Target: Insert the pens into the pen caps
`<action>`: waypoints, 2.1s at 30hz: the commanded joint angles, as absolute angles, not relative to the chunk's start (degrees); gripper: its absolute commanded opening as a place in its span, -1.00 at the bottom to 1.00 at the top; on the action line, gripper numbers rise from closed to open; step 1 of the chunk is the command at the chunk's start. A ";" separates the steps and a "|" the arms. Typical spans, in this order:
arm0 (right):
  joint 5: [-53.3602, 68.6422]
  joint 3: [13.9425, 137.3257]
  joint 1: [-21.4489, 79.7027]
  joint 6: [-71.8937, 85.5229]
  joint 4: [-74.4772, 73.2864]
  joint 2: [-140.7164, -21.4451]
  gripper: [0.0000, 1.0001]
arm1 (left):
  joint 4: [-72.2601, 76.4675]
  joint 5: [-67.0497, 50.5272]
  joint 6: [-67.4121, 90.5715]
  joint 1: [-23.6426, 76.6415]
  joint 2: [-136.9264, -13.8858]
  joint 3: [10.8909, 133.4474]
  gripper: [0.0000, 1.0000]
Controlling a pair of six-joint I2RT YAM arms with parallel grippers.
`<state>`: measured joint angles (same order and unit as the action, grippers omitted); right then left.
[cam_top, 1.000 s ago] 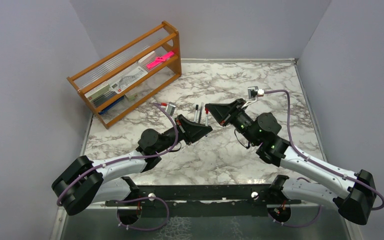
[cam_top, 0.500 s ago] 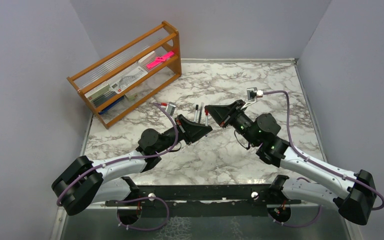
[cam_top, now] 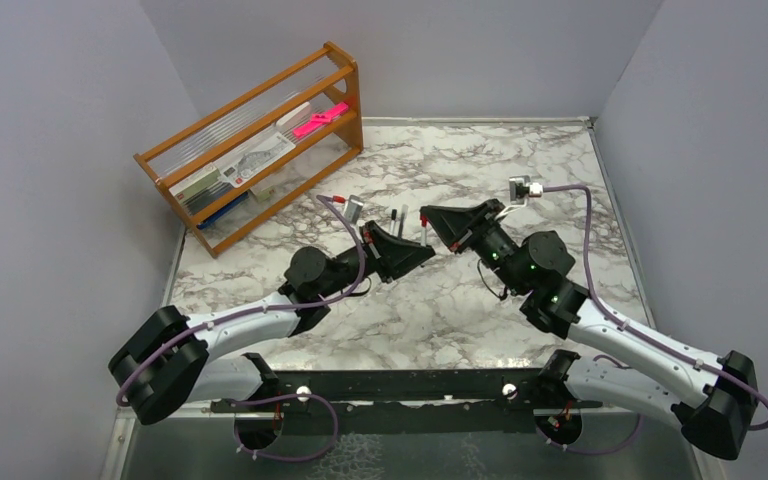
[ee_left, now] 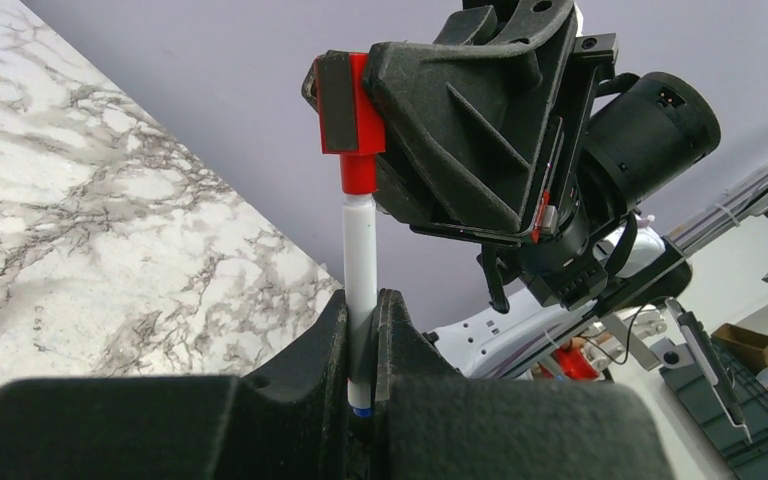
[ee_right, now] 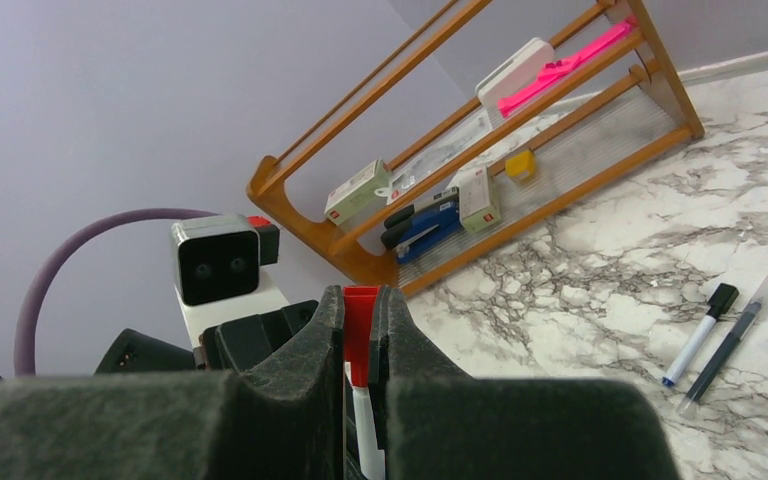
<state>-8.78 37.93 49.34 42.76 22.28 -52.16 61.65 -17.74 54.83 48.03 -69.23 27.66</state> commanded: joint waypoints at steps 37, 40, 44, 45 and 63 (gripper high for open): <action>10.51 21.73 50.19 43.16 18.38 -48.11 -0.98 | 65.32 -17.66 47.15 39.92 -71.95 53.58 -1.00; 11.32 21.05 50.19 42.68 18.05 -48.60 -0.98 | 65.39 -18.13 47.20 39.73 -73.39 56.16 -1.00; 11.78 20.07 50.27 41.92 17.95 -48.79 -0.98 | 65.48 -19.04 47.55 39.73 -74.75 58.79 -1.00; 11.77 19.79 50.25 41.66 17.93 -48.78 -0.98 | 65.56 -19.07 47.66 39.73 -74.91 59.18 -1.00; 13.61 17.40 50.22 40.74 18.04 -51.61 -0.98 | 65.62 -22.76 48.48 39.37 -78.57 66.82 -1.00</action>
<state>-9.98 25.82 45.93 40.12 47.55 -46.00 44.25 -43.66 48.29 42.81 -79.46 54.39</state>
